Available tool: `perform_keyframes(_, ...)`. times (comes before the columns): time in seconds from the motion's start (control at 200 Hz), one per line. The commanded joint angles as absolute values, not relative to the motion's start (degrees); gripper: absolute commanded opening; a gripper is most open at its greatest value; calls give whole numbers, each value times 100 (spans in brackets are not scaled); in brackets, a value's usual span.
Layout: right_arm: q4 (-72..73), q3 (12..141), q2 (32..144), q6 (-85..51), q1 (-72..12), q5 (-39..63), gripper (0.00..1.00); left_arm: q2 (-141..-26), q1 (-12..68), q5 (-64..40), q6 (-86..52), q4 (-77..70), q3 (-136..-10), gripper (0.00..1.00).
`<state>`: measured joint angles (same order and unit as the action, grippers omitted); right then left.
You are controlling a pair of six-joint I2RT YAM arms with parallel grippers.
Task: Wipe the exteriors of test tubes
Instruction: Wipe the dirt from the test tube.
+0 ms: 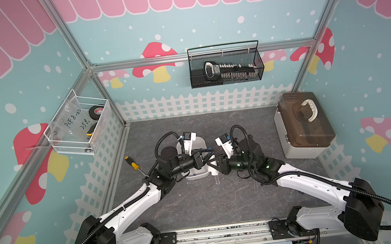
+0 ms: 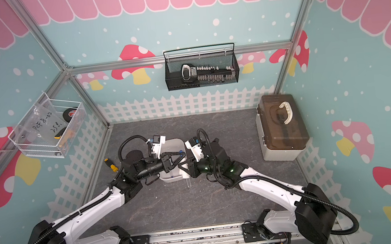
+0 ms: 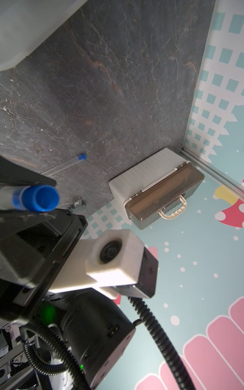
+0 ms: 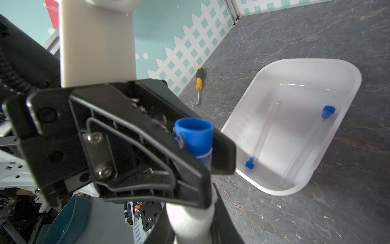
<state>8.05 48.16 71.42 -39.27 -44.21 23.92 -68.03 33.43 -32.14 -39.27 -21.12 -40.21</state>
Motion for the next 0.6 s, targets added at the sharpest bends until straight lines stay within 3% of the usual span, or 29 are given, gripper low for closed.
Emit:
perform_keyframes(0.0, 1226, 5115, 7186, -3801, -4315, 2458, 20, -6823, 3348, -3311, -3934, -1793, -3920, 15)
perform_keyframes(0.16, 1377, 4813, 7145, -4104, -4371, 2751, 20, -6759, 3290, -3073, -3929, -1768, -3937, 17)
perform_keyframes(0.595, 1529, 3631, 6529, -4671, -4899, 2258, 20, -6820, 3129, -2971, -3981, -1819, -3929, 18)
